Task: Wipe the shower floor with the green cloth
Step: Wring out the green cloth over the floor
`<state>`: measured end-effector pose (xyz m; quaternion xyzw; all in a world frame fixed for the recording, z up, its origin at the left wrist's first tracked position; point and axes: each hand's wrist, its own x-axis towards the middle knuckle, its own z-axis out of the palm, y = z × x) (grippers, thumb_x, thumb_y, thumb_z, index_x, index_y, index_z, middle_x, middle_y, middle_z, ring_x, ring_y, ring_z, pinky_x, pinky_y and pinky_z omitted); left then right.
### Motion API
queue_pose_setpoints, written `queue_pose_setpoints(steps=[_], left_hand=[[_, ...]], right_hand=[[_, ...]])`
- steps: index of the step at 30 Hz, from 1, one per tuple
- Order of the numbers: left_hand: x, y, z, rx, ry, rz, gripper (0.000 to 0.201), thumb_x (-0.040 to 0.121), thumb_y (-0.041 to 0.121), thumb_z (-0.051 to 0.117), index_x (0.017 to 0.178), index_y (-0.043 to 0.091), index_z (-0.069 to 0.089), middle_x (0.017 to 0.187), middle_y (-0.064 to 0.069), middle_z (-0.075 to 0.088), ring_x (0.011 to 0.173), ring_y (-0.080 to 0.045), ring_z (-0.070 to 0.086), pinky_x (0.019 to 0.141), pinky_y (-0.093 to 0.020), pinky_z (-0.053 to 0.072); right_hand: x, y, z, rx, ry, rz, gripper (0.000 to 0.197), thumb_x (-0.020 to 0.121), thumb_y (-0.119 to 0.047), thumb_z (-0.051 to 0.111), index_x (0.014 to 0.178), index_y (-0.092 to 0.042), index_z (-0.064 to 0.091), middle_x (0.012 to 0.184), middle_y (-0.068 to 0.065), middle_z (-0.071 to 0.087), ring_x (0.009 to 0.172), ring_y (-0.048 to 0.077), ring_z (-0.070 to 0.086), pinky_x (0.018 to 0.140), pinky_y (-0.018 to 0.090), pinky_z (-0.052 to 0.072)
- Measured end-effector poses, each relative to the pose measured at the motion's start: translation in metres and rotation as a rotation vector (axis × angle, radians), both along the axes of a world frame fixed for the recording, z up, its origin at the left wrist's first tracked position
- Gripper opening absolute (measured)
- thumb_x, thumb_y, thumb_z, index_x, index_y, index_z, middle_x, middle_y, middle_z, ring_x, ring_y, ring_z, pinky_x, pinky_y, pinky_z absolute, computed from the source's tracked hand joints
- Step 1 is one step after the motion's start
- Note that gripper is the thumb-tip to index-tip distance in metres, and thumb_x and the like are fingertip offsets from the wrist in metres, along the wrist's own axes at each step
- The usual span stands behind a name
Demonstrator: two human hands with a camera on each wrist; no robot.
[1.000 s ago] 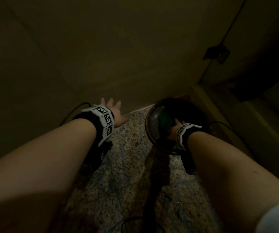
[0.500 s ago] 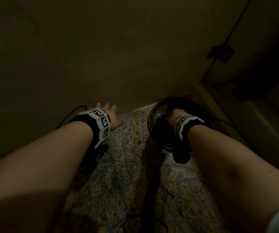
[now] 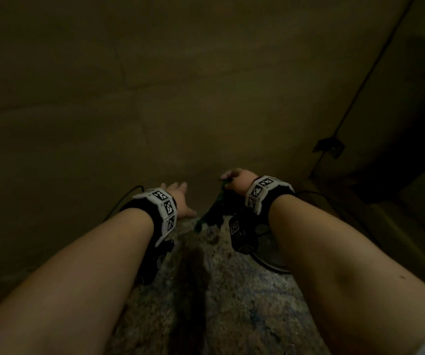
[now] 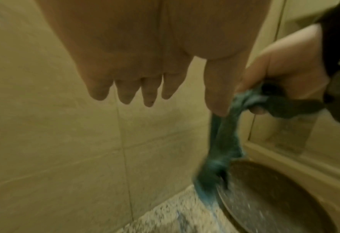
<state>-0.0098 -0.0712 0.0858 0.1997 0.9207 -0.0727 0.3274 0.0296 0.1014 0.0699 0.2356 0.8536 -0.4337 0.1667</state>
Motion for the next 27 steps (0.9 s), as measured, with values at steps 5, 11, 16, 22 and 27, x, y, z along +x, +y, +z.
queue_pose_setpoints(steps=[5, 11, 16, 22, 27], left_hand=[[0.002, -0.023, 0.018, 0.261, -0.069, 0.16, 0.077, 0.093, 0.039, 0.055, 0.152, 0.019, 0.009, 0.154, -0.004, 0.026, 0.137, -0.025, 0.034, 0.105, -0.031, 0.035], [0.016, -0.062, 0.016, 0.42, -0.062, 0.227, 0.043, 0.093, 0.028, 0.058, 0.133, 0.014, 0.049, 0.129, -0.008, 0.056, 0.116, -0.025, 0.054, 0.095, -0.032, 0.043], [0.016, -0.087, 0.04, 0.342, 0.027, 0.147, 0.038, 0.097, 0.033, 0.05, 0.128, 0.013, 0.051, 0.125, -0.008, 0.055, 0.114, -0.025, 0.053, 0.086, -0.029, 0.041], [0.005, -0.109, 0.061, 0.322, 0.128, 0.17, 0.035, 0.099, 0.03, 0.046, 0.128, 0.012, 0.05, 0.125, -0.008, 0.056, 0.113, -0.025, 0.054, 0.08, -0.026, 0.039], [-0.009, -0.119, 0.068, 0.34, 0.149, 0.204, 0.032, 0.1, 0.029, 0.042, 0.124, 0.012, 0.054, 0.121, -0.009, 0.057, 0.109, -0.025, 0.055, 0.077, -0.026, 0.038]], right_hand=[[0.0, -0.034, 0.03, -0.144, 0.047, 0.093, 0.032, 0.091, -0.011, 0.061, 0.122, -0.019, 0.059, 0.114, 0.005, 0.059, 0.105, 0.018, 0.057, 0.09, 0.031, 0.046], [0.006, -0.079, 0.04, -0.18, 0.082, 0.259, 0.031, 0.093, -0.005, 0.056, 0.124, -0.011, 0.057, 0.11, 0.006, 0.056, 0.103, 0.02, 0.055, 0.098, 0.036, 0.045], [-0.003, -0.095, 0.056, -0.039, 0.124, 0.318, 0.031, 0.094, -0.01, 0.056, 0.124, -0.016, 0.058, 0.127, 0.008, 0.057, 0.105, 0.016, 0.055, 0.094, 0.029, 0.044], [-0.014, -0.115, 0.069, 0.012, 0.16, 0.328, 0.028, 0.096, -0.017, 0.055, 0.123, -0.013, 0.058, 0.127, 0.006, 0.057, 0.115, 0.022, 0.055, 0.083, 0.025, 0.042], [-0.029, -0.126, 0.071, 0.17, 0.166, 0.376, 0.031, 0.097, -0.023, 0.053, 0.124, -0.01, 0.057, 0.127, 0.009, 0.058, 0.114, 0.025, 0.055, 0.084, 0.027, 0.041]])
